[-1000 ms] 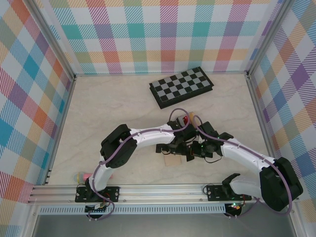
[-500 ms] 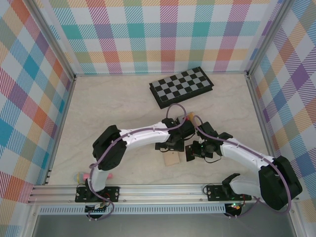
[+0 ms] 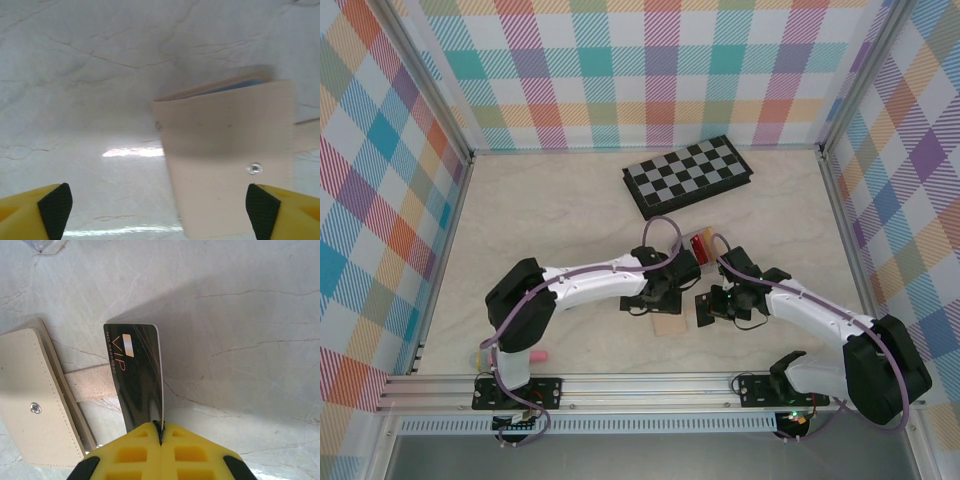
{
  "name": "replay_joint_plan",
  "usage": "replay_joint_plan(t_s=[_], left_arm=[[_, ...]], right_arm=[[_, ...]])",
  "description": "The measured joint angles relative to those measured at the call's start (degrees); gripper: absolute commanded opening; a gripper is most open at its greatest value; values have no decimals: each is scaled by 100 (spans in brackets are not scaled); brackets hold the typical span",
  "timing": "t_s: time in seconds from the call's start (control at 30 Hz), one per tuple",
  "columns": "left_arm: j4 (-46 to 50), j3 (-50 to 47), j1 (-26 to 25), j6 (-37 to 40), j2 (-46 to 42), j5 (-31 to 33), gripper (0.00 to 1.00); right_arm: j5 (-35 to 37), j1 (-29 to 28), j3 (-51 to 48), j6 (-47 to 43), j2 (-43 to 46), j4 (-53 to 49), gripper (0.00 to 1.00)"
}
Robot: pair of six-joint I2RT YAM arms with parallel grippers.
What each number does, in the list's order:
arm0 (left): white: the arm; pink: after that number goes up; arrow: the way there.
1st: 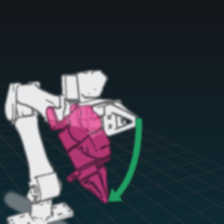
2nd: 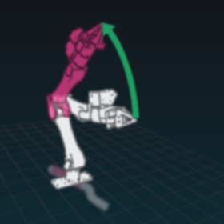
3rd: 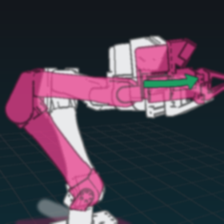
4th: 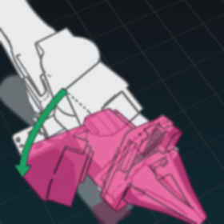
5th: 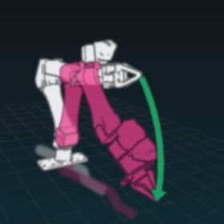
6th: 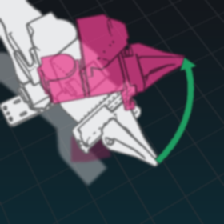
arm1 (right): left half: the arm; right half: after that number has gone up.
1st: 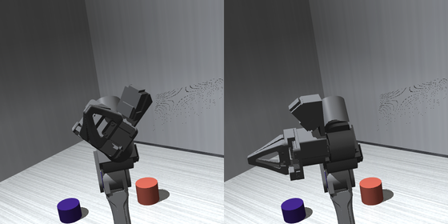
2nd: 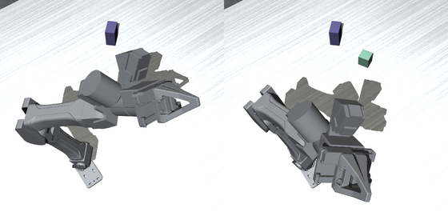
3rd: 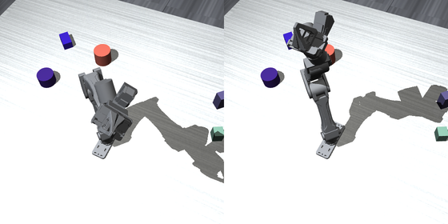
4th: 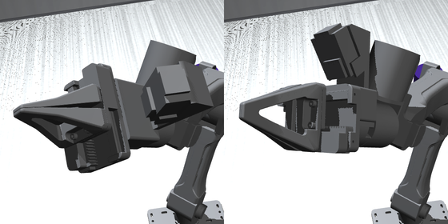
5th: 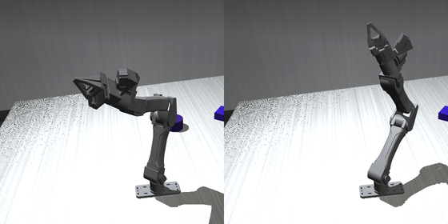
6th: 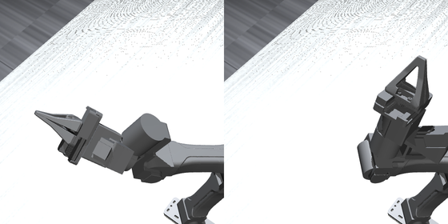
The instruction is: Put the credit cards into the card holder
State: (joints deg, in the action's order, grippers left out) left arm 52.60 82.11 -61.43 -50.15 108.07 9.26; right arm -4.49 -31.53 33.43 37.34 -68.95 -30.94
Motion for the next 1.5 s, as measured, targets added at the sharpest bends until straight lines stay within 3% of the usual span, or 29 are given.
replay_joint_plan(t_s=[0.17,0.57,1.37,1.5], left_arm=[[-22,796,0,0,529,-39,97],[256,1078,0,-66,1399,-109,100],[129,1056,0,157,1412,-411,100],[81,997,-4,151,1394,-358,91]], right_arm=[[0,0,0,33,0,0,2],[-9,37,-2,107,-39,22,2],[-4,59,-13,125,-151,94,2],[20,57,-13,127,-151,90,2]])
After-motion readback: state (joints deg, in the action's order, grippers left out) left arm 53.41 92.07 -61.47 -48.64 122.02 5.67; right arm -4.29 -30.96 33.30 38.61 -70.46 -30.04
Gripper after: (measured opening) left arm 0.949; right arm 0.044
